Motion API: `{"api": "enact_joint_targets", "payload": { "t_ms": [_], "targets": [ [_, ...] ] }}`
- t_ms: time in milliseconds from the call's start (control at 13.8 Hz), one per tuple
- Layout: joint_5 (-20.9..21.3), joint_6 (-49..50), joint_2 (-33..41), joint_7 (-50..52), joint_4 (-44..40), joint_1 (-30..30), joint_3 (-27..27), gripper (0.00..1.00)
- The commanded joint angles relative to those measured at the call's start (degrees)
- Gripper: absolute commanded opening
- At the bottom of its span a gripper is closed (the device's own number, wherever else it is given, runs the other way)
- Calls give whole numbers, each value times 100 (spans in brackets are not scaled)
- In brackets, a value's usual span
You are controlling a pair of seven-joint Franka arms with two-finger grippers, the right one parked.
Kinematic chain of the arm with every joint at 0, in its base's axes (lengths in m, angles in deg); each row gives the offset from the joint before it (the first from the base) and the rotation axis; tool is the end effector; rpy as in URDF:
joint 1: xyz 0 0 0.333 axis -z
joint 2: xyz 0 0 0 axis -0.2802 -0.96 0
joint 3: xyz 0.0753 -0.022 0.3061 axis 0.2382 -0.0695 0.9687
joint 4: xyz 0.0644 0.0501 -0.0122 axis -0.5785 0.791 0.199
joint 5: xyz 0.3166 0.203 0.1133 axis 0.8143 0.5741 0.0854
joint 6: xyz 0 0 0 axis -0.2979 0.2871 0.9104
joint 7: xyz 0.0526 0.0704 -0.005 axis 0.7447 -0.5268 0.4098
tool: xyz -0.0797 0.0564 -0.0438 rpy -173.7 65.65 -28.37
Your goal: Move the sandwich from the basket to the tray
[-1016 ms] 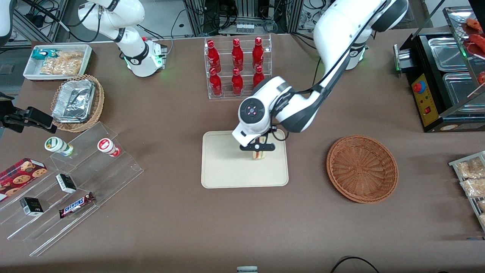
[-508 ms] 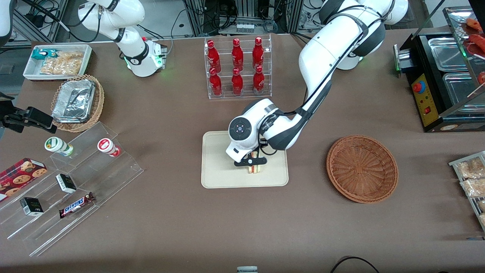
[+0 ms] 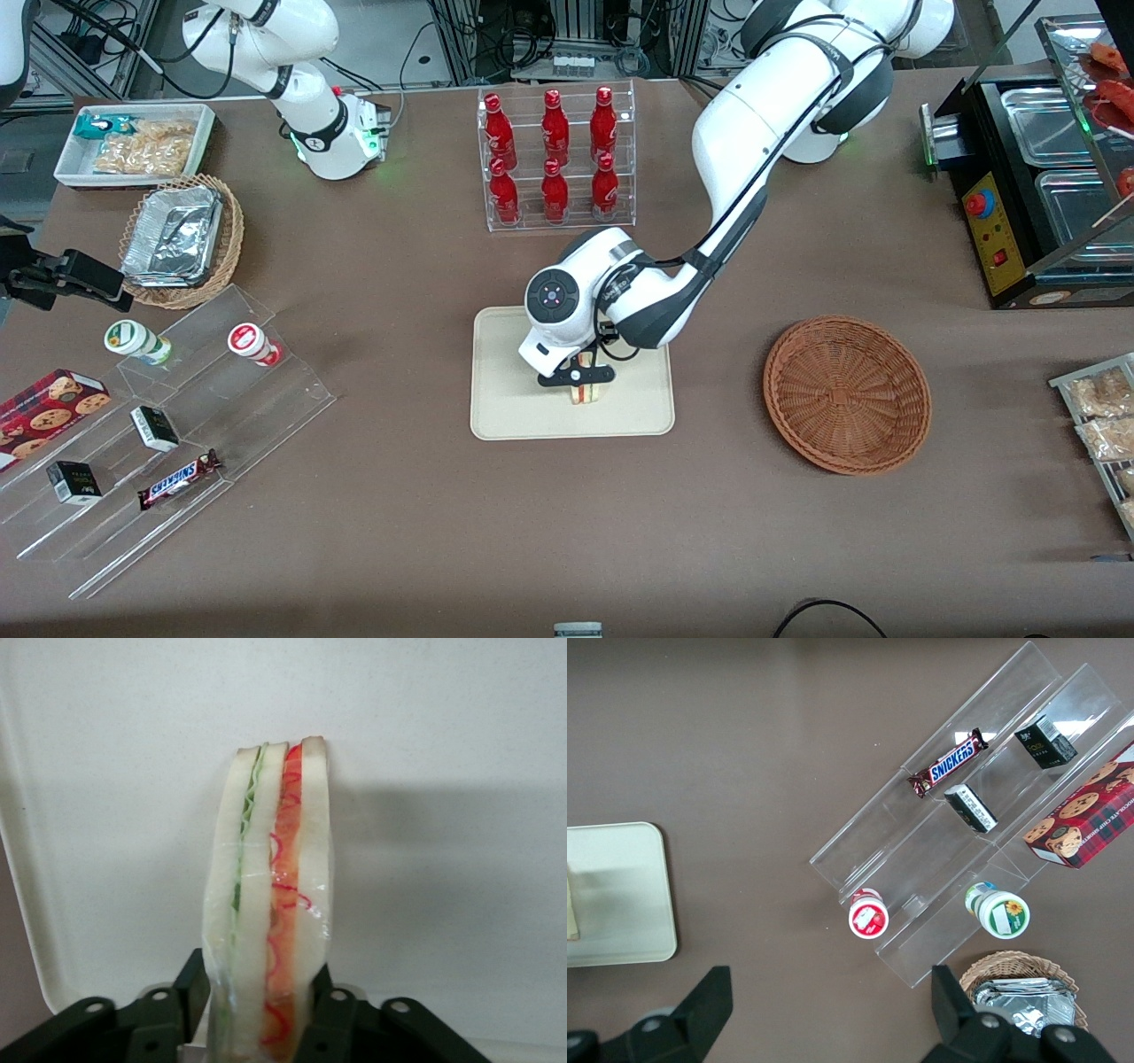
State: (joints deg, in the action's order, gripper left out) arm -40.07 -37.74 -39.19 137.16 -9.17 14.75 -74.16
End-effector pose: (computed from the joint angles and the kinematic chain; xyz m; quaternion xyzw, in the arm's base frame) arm 0.5286 -0.5218 0.2306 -0.9956 -0.0224 0.0783 0.0457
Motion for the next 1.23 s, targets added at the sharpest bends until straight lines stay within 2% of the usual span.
{"api": "enact_joint_targets", "payload": {
  "t_ms": [0, 363, 508, 726, 1016, 1161],
  "targets": [
    [121, -26, -93, 100, -227, 97, 53, 100],
    [78, 123, 485, 117, -227, -77, 53, 100],
    [51, 577, 906, 91, -201, -271, 53, 100],
    [-115, 1483, 1680, -285, 10, -1122, -79, 100],
    [-274, 2144, 2919, -1743, 1089, -2282, -79, 100],
    [-414, 2459, 3298, -2428, 1258, -2915, -79, 100]
  ]
}}
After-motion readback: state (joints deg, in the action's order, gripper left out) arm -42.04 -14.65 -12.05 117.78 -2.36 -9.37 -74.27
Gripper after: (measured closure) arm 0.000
